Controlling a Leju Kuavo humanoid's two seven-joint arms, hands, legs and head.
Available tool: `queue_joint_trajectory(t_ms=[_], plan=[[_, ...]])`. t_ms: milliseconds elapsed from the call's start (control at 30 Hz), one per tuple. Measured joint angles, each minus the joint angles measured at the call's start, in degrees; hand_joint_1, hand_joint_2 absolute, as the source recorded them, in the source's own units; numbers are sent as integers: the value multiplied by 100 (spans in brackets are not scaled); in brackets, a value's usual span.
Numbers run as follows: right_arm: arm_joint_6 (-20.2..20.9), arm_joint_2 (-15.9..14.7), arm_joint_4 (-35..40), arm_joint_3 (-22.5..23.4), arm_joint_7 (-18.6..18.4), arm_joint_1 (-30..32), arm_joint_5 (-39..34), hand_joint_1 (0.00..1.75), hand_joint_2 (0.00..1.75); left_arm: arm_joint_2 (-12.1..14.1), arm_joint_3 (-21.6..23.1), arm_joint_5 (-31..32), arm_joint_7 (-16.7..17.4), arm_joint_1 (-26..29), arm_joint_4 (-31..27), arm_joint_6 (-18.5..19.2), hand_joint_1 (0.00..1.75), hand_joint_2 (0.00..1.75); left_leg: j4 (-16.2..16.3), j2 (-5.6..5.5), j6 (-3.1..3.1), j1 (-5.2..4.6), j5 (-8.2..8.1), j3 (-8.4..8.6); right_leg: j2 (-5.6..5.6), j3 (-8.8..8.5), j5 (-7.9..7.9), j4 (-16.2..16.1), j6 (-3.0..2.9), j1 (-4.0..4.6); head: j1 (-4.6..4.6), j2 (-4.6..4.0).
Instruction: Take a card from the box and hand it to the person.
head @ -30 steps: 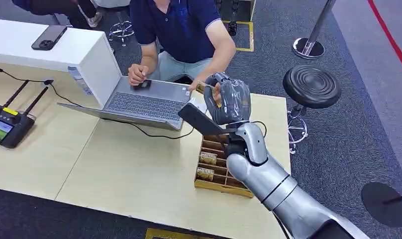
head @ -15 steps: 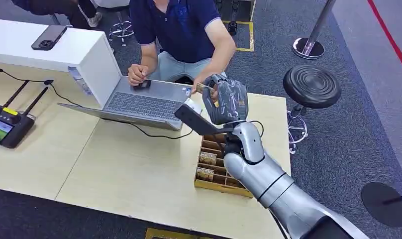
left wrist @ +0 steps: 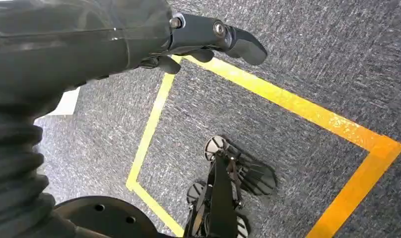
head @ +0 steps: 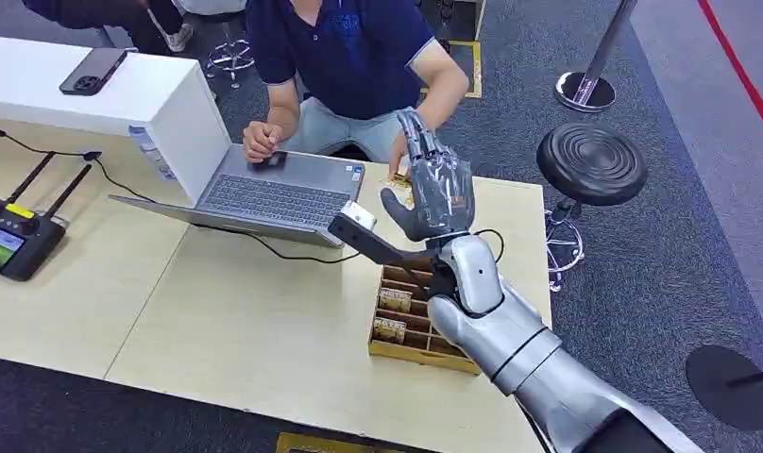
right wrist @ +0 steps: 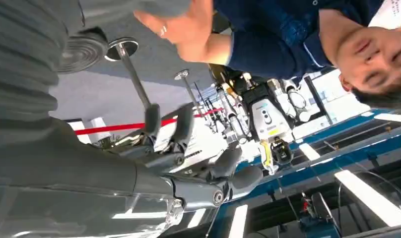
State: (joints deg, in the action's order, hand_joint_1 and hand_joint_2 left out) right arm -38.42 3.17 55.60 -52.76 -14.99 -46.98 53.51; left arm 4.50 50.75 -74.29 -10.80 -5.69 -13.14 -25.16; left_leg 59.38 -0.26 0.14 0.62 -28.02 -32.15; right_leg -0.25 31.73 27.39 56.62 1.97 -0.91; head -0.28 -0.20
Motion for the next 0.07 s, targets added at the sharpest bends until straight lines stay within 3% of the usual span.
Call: queue_joint_trajectory(t_ms=[67], plan=[[4, -15, 7, 2, -2, 1, 28, 0, 175, 0, 2, -4, -13, -1, 2, 0, 0, 0, 0, 0, 0, 0, 0, 0, 0, 0, 0, 0, 0, 0, 0, 0]])
